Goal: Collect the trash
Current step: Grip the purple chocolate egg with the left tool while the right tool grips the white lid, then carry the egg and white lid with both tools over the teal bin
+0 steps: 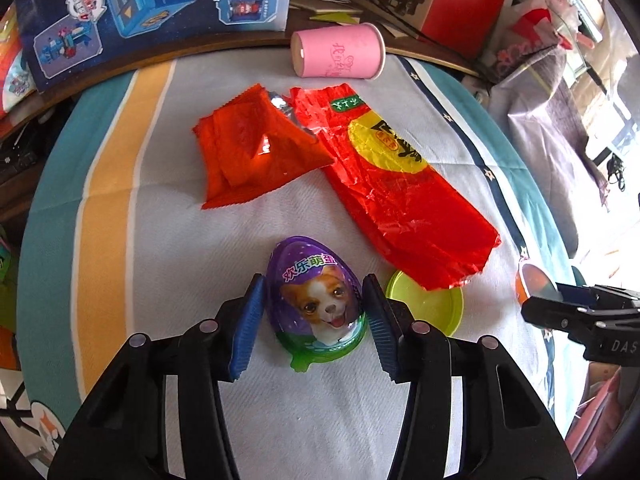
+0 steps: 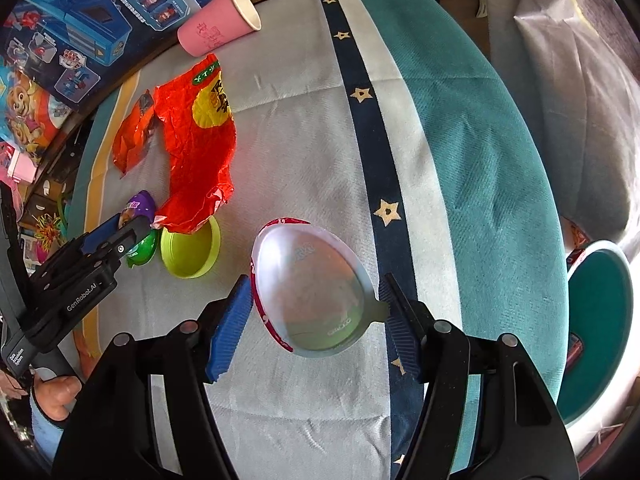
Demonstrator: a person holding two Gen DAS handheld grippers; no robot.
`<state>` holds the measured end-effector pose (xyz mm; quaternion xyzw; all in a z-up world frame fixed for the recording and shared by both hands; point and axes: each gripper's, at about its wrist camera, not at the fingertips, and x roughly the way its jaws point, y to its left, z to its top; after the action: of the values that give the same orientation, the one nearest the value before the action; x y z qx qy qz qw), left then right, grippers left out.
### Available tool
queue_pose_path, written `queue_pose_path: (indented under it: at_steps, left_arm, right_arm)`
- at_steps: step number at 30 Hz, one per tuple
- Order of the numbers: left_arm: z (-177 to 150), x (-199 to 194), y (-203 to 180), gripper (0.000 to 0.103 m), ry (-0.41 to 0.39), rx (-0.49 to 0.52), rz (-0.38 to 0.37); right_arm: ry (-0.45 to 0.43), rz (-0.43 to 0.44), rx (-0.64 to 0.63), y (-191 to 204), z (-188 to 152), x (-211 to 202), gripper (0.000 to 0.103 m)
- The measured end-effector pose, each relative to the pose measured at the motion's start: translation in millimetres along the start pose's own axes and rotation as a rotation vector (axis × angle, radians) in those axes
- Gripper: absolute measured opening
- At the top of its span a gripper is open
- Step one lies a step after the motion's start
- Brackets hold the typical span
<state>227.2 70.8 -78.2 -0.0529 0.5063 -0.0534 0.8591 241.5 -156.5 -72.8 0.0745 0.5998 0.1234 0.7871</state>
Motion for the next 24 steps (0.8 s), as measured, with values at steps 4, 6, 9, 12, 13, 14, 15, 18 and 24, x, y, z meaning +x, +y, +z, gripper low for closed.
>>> queue_pose_path:
  at_steps: [4, 6, 9, 12, 13, 14, 15, 18, 24]
  left_arm:
    - [-9.5, -18.3, 8.2, 0.051, -0.007, -0.013, -0.018]
    - [-14.2, -30.0, 9.3, 0.051, -0.016, -0.015, -0.030]
    - [-20.1, -45.8, 2.0, 0.051, -0.024, -0.006, -0.053]
    - [-23.8, -56.0, -17.8, 0.051, -0.026, 0.031, -0.079]
    - [-24.7, -57.9, -26.4, 0.051, -0.024, 0.043, -0.094]
    - [-25.3, -59.4, -37.9, 0.051, -0.022, 0.060, -0.110]
    - [-25.9, -60.3, -48.5, 0.051, -0.021, 0.078, -0.120]
    - [-27.3, -59.7, -89.4, 0.051, -0.013, 0.152, -0.164]
    - [-30.8, -50.3, -175.4, 0.051, 0.018, 0.294, -0.271]
  right_arm:
    - [-0.013, 0.018, 0.011, -5.8, -6.7, -9.1, 0.062]
    - [-0.020, 0.032, 0.022, -10.3, -10.5, -14.9, 0.062]
    - [-0.038, 0.051, 0.044, -20.5, -17.0, -25.0, 0.062]
    - [-0.060, 0.067, 0.076, -36.3, -24.6, -37.1, 0.062]
    - [-0.069, 0.071, 0.089, -43.4, -27.6, -41.9, 0.062]
    - [-0.078, 0.073, 0.103, -50.8, -30.1, -46.5, 0.062]
    - [-0.089, 0.074, 0.120, -59.7, -33.4, -51.8, 0.062]
    - [-0.120, 0.068, 0.172, -90.4, -45.9, -67.8, 0.062]
    - [-0.162, 0.024, 0.302, -169.6, -80.5, -95.6, 0.062]
